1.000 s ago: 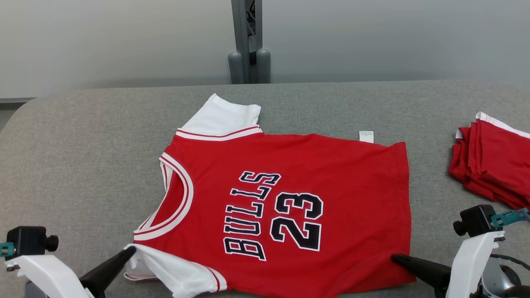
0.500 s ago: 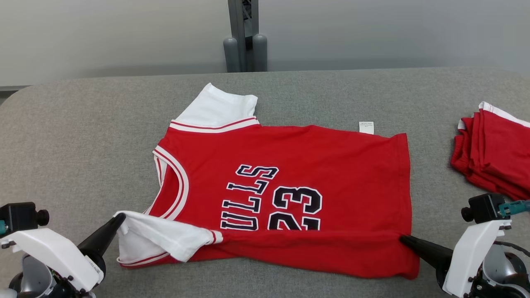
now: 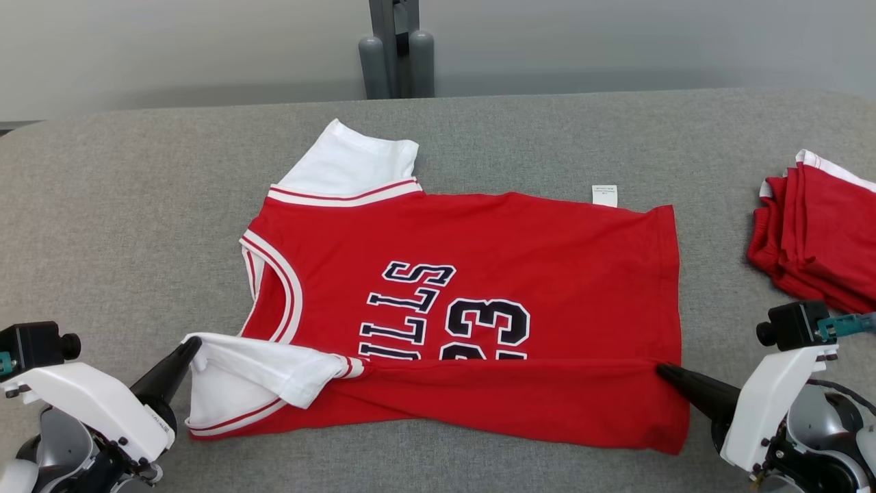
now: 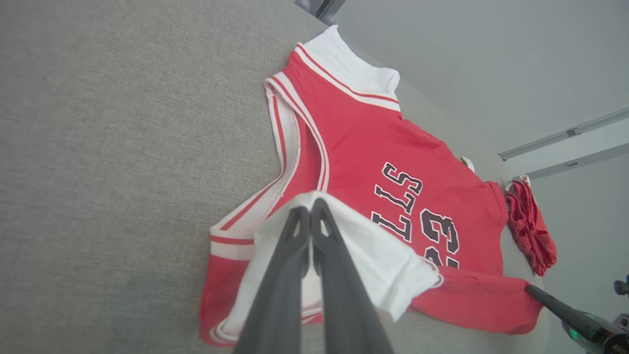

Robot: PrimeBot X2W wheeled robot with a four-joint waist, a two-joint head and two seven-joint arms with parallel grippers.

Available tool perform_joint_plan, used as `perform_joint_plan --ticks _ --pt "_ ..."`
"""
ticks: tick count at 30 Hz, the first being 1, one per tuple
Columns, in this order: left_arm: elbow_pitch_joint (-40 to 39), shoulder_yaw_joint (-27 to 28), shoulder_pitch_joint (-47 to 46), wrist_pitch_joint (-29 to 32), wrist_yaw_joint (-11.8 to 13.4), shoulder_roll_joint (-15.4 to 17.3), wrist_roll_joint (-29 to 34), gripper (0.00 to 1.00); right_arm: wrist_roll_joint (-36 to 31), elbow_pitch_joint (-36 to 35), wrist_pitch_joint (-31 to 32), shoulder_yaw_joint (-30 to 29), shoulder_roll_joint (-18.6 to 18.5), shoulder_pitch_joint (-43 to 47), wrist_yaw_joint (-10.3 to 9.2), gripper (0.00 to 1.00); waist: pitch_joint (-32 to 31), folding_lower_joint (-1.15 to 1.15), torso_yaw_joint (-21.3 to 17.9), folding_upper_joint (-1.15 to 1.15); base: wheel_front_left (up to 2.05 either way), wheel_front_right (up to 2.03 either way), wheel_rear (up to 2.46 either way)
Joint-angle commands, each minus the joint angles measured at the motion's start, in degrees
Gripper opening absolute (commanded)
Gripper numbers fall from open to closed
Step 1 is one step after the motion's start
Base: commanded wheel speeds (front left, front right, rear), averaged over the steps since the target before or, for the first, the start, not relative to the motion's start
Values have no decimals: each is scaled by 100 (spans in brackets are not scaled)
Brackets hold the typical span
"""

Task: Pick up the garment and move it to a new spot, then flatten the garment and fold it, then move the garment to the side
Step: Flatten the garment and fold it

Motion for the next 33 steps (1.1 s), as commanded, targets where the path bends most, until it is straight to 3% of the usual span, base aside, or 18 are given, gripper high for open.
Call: perform_joint_plan --ticks 1,15,28,29,30,32,33 --pt "27 -5 -123 -8 23 5 26 0 -44 25 -80 18 -36 -81 -2 0 26 0 -1 0 0 0 0" --pt "275 -161 -396 -13 -62 -81 177 0 -189 442 -794 321 -100 -532 -2 0 308 0 56 0 0 0 0" --pt "471 -287 -565 8 -110 -166 262 0 -69 796 -1094 501 -146 -722 -2 0 409 0 118 0 0 0 0" --pt "490 -301 -576 12 -97 -170 275 4 -65 836 -1157 456 -122 -741 -2 47 415 0 123 0 0 0 0" --pt "504 -314 -578 18 -84 -176 285 20 -27 892 -1187 396 -68 -752 -2 100 415 0 128 0 0 0 0" --pt "532 -337 -583 26 -69 -185 297 44 -38 956 -1280 334 -24 -785 -2 100 409 0 136 0 0 0 0" --pt "542 -354 -580 33 -64 -184 313 78 -59 992 -1322 308 -9 -801 -2 100 404 0 139 0 0 0 0"
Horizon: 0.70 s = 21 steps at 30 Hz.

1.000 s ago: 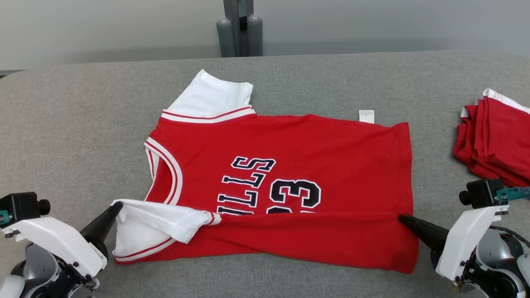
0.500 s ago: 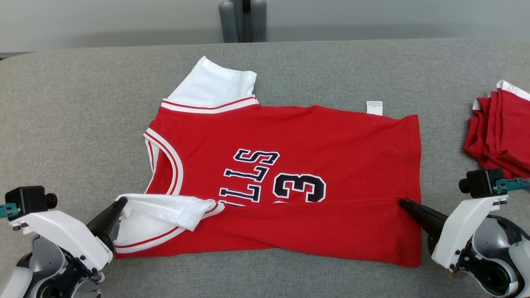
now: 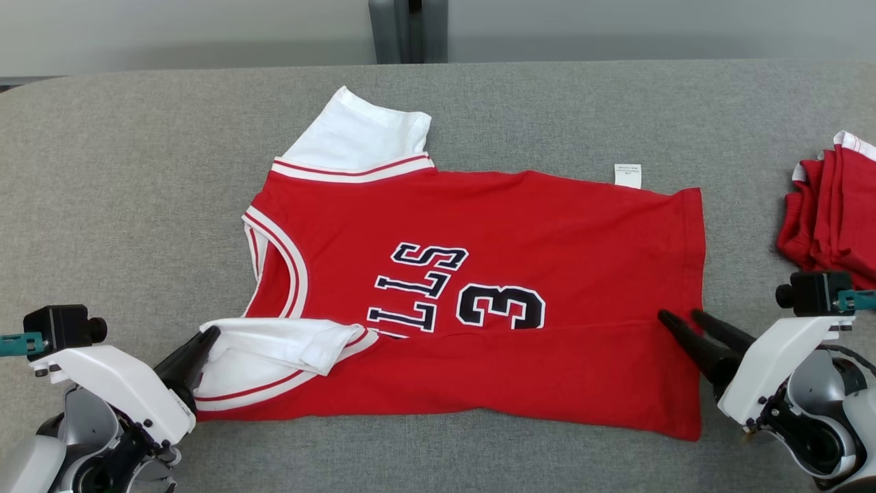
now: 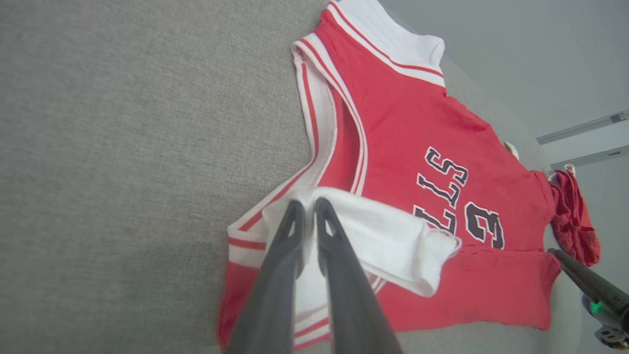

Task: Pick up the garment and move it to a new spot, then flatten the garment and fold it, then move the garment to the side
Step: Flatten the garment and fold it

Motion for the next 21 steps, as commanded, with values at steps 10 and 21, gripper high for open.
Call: perform_joint_plan --ticks 10,21 --pt "102 79 -151 -593 168 15 506 100 -149 38 -561 -327 -35 80 -2 100 -271 0 50 0 0 0 0" --pt "154 -55 108 -2728 168 -337 1870 100 -1188 -420 -1750 -762 239 897 -2 100 -639 0 58 0 0 0 0"
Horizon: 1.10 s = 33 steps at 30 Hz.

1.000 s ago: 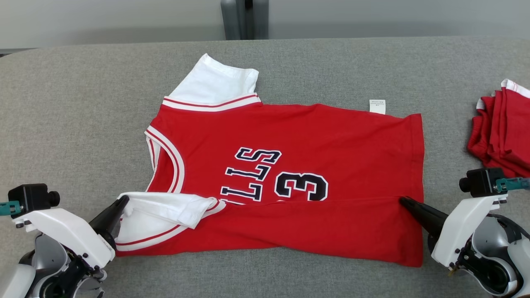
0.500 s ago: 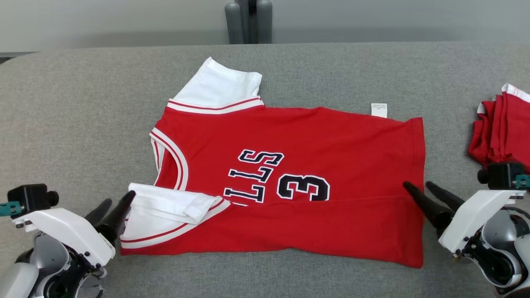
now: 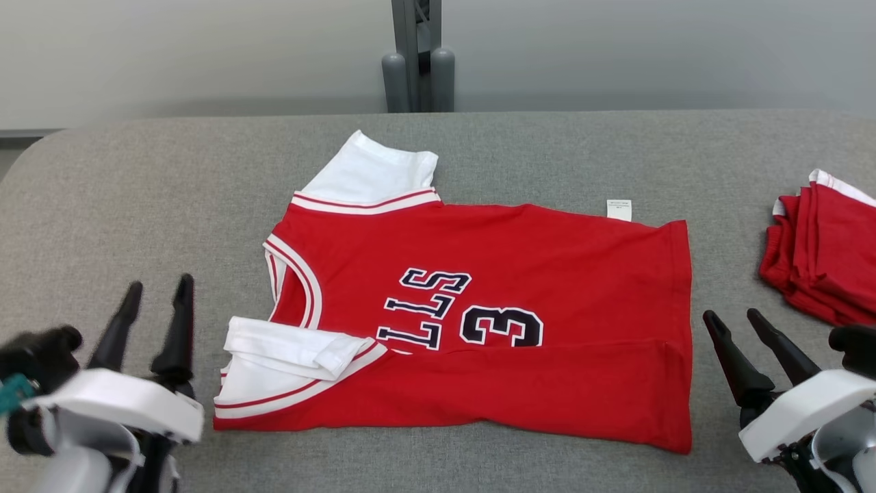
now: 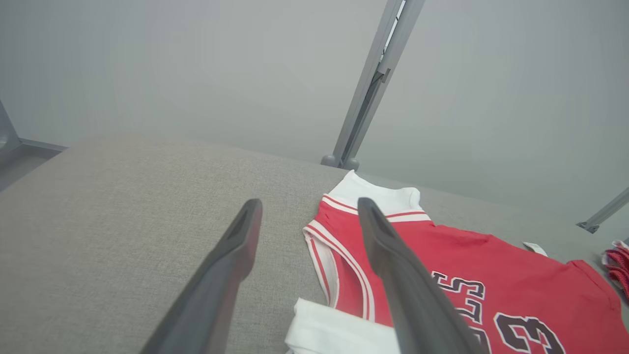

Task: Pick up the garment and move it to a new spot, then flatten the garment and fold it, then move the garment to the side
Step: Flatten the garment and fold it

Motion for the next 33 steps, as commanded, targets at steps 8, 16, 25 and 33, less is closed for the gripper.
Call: perform_joint_plan --ticks 8,16,25,33 --pt "353 114 500 -804 18 -643 733 100 -1625 -382 -1697 -486 779 606 -2 100 -287 0 -75 0 0 0 0" --pt "-5 972 949 -811 -189 -1449 2529 100 -2847 -649 -1982 -972 1457 954 -2 100 -313 0 -39 0 0 0 0" --pt "-104 1425 1355 -813 -713 -2225 4044 100 -3009 -777 -1986 -1057 1638 1106 -2 100 -277 0 -34 0 0 0 0" --pt "168 1775 1351 -814 -1085 -2423 4298 100 -2606 -442 -1983 -905 1643 1130 -2 100 -303 0 -49 0 0 0 0"
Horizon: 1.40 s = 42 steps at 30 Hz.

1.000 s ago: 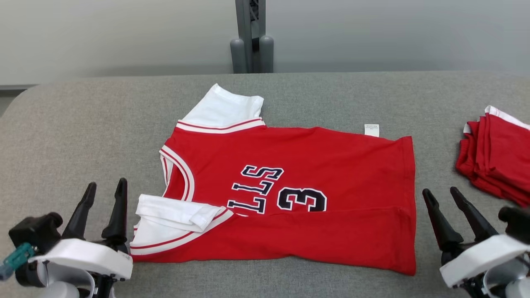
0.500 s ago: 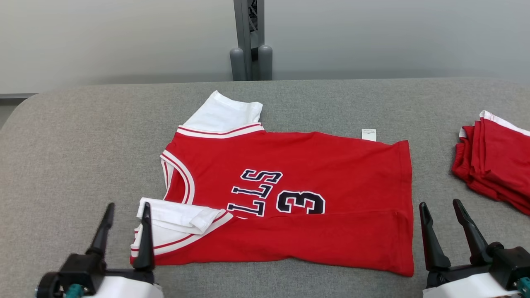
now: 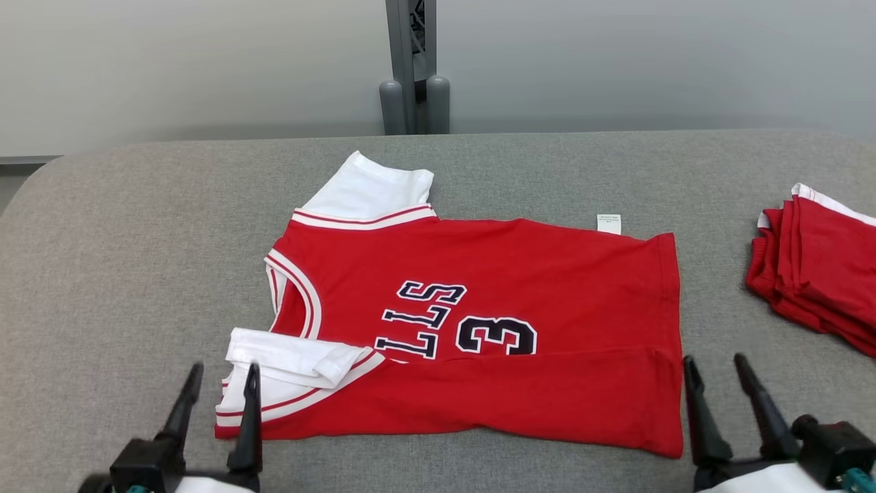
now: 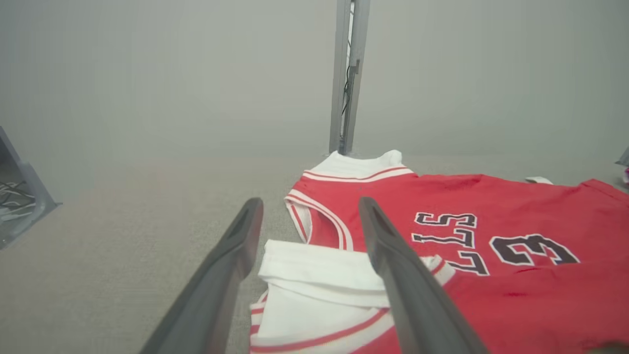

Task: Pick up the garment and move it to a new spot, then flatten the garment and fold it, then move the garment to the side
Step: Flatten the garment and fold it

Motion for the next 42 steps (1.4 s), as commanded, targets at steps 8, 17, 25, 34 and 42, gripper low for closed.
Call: perform_joint_plan --ticks 8,17,25,34,42 --pt "1644 162 -251 65 -209 -75 -665 100 779 758 765 113 -18 -78 -2 100 100 0 -57 0 0 0 0" --pt "2352 376 -550 401 25 -31 -933 100 853 1147 1174 163 -24 -154 -2 100 235 0 -65 0 0 0 0" --pt "2615 115 -677 613 -231 -16 -967 100 1171 1364 1352 274 -16 -261 -2 100 323 0 -54 0 0 0 0" --pt "2583 -160 -772 736 -451 -60 -1183 100 1391 1460 1445 496 -4 -352 -2 100 420 0 -43 0 0 0 0" --pt "2619 -171 -832 734 -480 -23 -1347 13 1546 1549 1500 625 6 -421 -2 100 454 0 -38 0 0 0 0"
